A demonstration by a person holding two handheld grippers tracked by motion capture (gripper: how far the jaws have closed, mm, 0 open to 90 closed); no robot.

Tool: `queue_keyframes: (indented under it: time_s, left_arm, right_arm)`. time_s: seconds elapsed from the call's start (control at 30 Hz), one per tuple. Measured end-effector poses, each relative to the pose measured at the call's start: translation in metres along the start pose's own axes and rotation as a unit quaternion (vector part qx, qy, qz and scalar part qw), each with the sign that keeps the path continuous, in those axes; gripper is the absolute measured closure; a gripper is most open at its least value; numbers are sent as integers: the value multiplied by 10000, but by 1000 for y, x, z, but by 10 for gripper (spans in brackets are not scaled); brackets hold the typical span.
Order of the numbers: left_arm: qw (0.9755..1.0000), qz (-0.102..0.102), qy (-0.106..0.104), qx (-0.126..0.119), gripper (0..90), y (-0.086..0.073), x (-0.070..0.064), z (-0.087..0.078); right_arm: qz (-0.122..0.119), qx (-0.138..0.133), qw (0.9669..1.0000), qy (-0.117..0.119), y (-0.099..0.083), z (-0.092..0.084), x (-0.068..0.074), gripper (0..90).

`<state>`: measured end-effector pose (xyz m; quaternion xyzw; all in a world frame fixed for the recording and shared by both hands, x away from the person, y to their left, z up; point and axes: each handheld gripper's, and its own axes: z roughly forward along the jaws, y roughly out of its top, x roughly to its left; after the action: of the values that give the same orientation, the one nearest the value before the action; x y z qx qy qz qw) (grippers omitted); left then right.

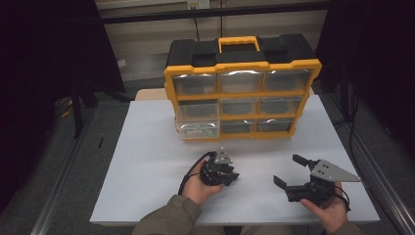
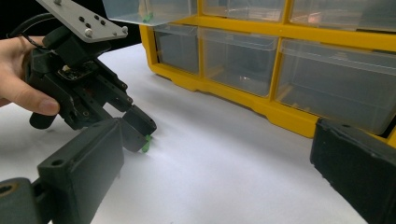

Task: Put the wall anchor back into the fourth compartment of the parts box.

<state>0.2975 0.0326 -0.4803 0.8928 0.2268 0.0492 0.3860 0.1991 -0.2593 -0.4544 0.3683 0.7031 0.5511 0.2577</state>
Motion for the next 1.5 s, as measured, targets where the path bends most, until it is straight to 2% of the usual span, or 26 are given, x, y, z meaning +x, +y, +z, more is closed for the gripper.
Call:
queue_keyframes:
  time_s: [0.03, 0.17, 0.2, 0.27, 0.3, 0.37, 0.43, 0.47, 0.57, 0.6, 0.77, 0.8, 0.87, 0.9, 0.93, 1.07, 1.13, 1.17, 1.2, 1.23, 1.27, 1.3, 1.33, 1.43, 1.47, 1.5]
  left_arm:
    - [10000, 7, -3, 52, 649, 1, 0, -1]
    - [10000, -10, -43, -47, 624, 3, 1, 0]
    - [9999, -85, -65, -91, 624, 3, 1, 0]
    - [9998, -93, -141, -55, 655, 3, 0, 2]
    - [9998, -66, -177, 55, 666, 3, 0, 1]
    - [9997, -127, -205, 2, 698, 2, 0, 3]
    - [9994, -206, -259, 138, 757, 3, 0, 1]
    - [9992, -262, -300, 44, 769, 2, 1, 2]
    - [9992, -231, -309, 49, 774, 2, 1, 2]
    - [9993, -135, -326, 155, 780, 3, 2, 0]
    - [9989, -227, -398, 106, 810, 2, 0, 0]
    - [9989, -109, -418, 182, 819, 2, 1, -1]
    - [9990, -103, -399, 196, 827, 2, 1, -2]
    - [9988, -205, -449, 45, 826, 1, 0, -1]
    - [9991, -168, -384, 91, 804, 2, 0, -3]
    - [9987, -96, -481, -126, 747, 4, -1, -1]
    - [9989, -103, -446, 39, 735, 5, -1, 1]
    - [9993, -93, -347, 54, 741, 5, -1, 3]
    - [9984, -127, -558, -9, 770, 3, 0, 5]
    - [9982, -104, -581, 69, 795, 3, 0, 5]
    - [9978, -243, -612, 53, 823, 3, -1, 5]
    - [9972, -236, -687, 158, 843, 3, 2, 4]
    - [9967, -345, -717, 162, 844, 3, 2, 3]
    - [9975, -311, -600, 219, 846, 3, 3, 1]
    - [9983, -316, -397, 300, 845, 3, 1, 0]
    - [9972, -441, -601, 106, 845, 2, 2, 1]
  right_arm:
    - [-2, 4, 10000, -4, 0, 0, 0, 27]
    - [7, 18, 10000, -1, 0, 0, 0, 27]
    - [0, 18, 10000, 1, 0, 0, 0, 27]
    - [-3, 20, 10000, 13, 0, 0, 0, 27]
    - [-12, 27, 10000, 5, 0, 1, 0, 27]
    - [7, 57, 10000, 10, 0, 0, 0, 27]
    - [7, 58, 10000, 14, -1, 0, 0, 27]
    - [9, 57, 10000, 12, 0, 0, 0, 27]
    - [-7, 46, 10000, 7, 0, 0, 0, 27]
    - [3, 58, 10000, 6, -1, 0, 0, 27]
    - [10, 62, 10000, 17, 0, 0, 0, 27]
    - [5, 59, 10000, 16, -1, 1, 0, 27]
    - [-5, 56, 10000, 15, -1, 1, 0, 27]
    - [1, 58, 10000, 23, -1, 1, 0, 27]
    - [2, 57, 10000, 23, -1, 1, 0, 27]
    - [-4, 52, 10000, 9, 0, 1, 0, 27]
    - [-10, 57, 10000, 21, 0, 1, 0, 27]
    - [-4, 55, 10000, 10, -1, 1, 0, 27]
    - [-5, 55, 10000, 9, -1, 1, 0, 27]
    - [-4, 54, 10000, 10, 0, 1, 0, 27]
    - [-10, 37, 10000, 14, 0, 1, 0, 27]
    - [-2, 39, 10000, 27, 0, 1, 0, 27]
    - [8, 60, 10000, 22, 0, 0, 0, 27]
    - [18, 63, 10000, 31, -1, 0, 0, 27]
    - [-3, 53, 10000, 29, 0, 0, 0, 27]
    - [2, 41, 10000, 32, 0, 1, 0, 27]
